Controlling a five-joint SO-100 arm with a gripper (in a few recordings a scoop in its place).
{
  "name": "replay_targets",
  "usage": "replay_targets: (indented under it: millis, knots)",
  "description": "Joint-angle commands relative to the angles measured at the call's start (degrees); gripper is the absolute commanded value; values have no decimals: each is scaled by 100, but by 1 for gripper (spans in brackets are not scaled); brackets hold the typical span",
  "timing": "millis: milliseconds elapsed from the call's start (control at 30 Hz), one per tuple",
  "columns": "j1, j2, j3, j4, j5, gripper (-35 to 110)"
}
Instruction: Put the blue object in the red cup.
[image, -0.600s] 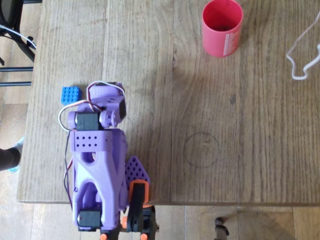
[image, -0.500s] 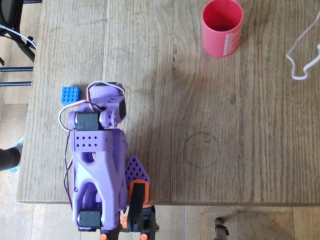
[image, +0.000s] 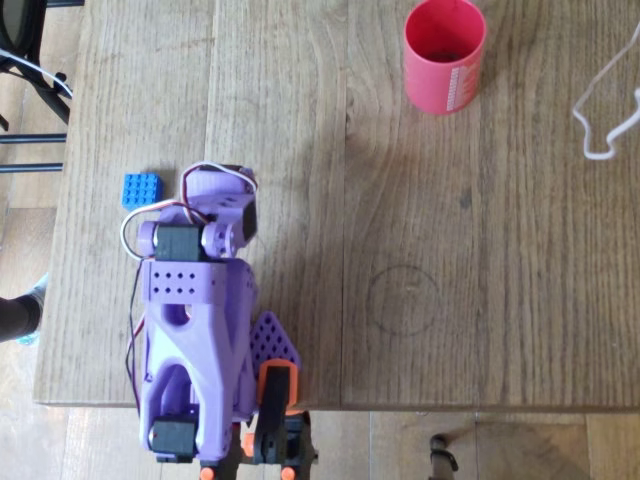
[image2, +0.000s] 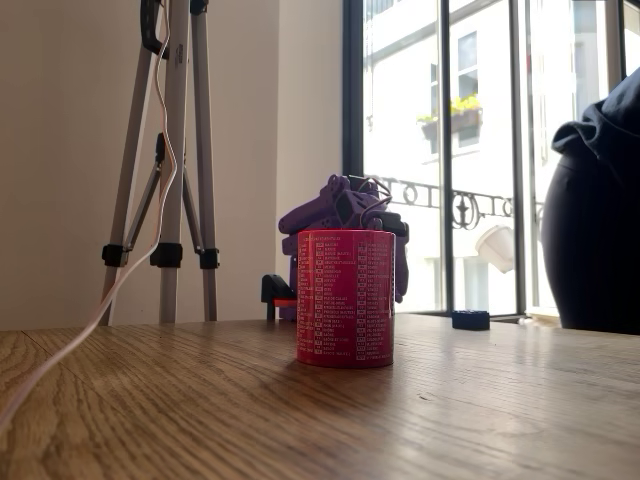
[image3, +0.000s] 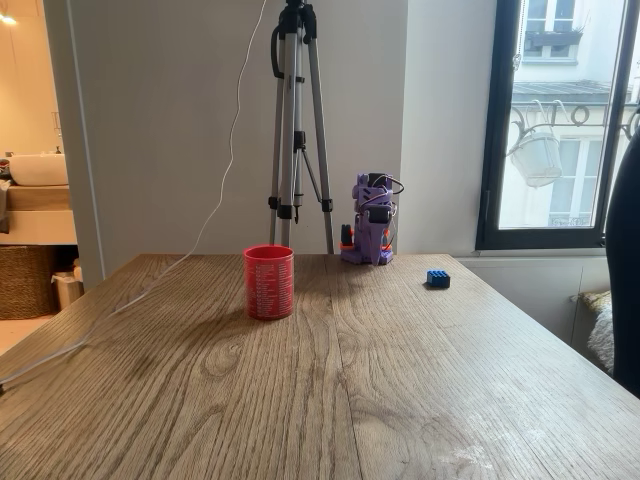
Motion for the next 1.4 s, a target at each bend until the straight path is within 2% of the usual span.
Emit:
replay_targets:
  millis: [0,167,367,567,833,1000,1100,1367]
  knots:
    - [-79,-44,-123,-88,-211,1]
    - [-26,-290,-721,-105,-519,1]
    - [439,-1512,-1784,79,-615,1]
    - [738,-3612,-3393,79,-668,1]
    - [694,-6293,-5643,756,-1230,1]
    - [404,-7348,-6328,1090,-1582,1]
    - [-123,-7559,-6407,1081,-1274,1]
    - [-2021,-8174,-6398,993,949,1]
